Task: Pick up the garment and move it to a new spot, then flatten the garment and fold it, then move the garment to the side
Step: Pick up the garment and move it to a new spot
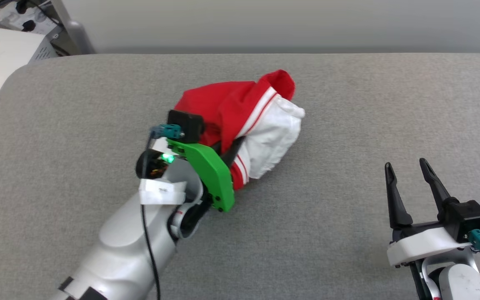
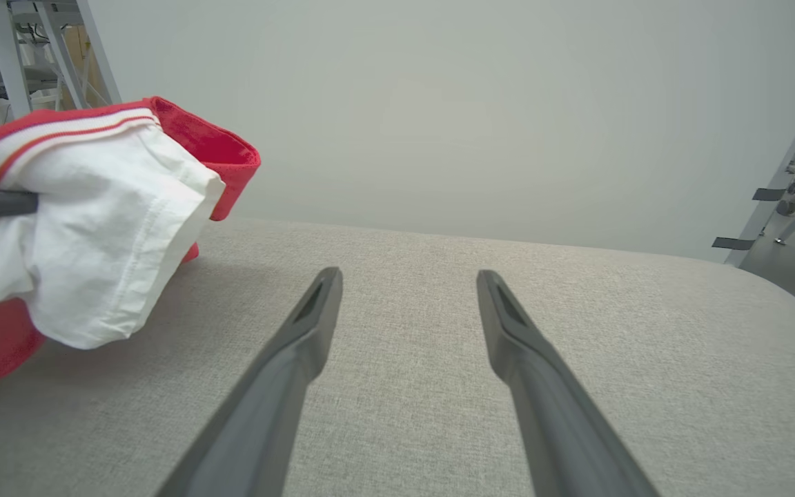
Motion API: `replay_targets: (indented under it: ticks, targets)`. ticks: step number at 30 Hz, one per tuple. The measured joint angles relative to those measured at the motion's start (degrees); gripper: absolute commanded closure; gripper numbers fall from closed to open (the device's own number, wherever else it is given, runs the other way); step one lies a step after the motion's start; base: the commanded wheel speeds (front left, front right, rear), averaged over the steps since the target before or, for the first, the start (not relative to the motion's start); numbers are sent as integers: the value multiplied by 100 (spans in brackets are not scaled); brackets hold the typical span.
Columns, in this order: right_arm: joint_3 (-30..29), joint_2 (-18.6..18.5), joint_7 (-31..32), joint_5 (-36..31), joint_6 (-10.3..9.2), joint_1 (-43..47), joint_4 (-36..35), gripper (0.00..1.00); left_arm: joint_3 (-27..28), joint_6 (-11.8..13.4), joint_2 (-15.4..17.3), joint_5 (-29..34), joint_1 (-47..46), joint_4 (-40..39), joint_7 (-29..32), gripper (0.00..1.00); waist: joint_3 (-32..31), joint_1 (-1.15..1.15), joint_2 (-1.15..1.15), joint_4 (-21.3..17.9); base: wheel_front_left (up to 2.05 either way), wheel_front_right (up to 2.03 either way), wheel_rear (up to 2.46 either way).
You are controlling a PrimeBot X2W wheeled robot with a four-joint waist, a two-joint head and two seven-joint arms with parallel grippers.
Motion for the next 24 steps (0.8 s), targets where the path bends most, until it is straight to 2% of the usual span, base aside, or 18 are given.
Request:
replay_targets:
  ticks: [7,12,13,14,16,17,18,21,24]
  targets:
    - [-298,-1,0,-5,0,-7,-111,0,-392,216,-872,287,-13,608,-172,100,-39,0,0,-525,0,0,0]
    - [-247,0,0,35,0,-43,-132,0,-621,258,-1159,476,-137,1315,-353,100,58,0,0,-857,0,0,0]
    - [-220,0,0,53,0,-46,-131,0,-712,258,-1199,577,-223,1629,-407,82,119,0,0,-949,0,0,0]
    - [-208,-1,0,67,0,-46,-129,0,-750,258,-1218,610,-268,1788,-466,75,157,0,0,-986,0,0,0]
    - [-155,-2,0,100,0,-46,-116,0,-783,256,-1241,634,-334,2079,-577,71,225,0,0,-1038,0,0,0]
    - [-122,-1,0,107,0,-46,-110,0,-813,246,-1248,643,-364,2215,-627,48,260,0,0,-1058,0,0,0]
    - [-86,0,0,119,0,-46,-101,0,-838,203,-1256,642,-388,2340,-659,0,291,0,0,-1070,0,0,0]
    - [-46,0,0,148,0,-47,-65,0,-911,43,-1288,630,-407,2566,-739,0,329,0,0,-1038,0,0,0]
    - [-52,0,0,147,0,-47,-23,0,-944,-9,-1307,623,-425,2654,-995,0,316,0,-1,-949,0,0,0]
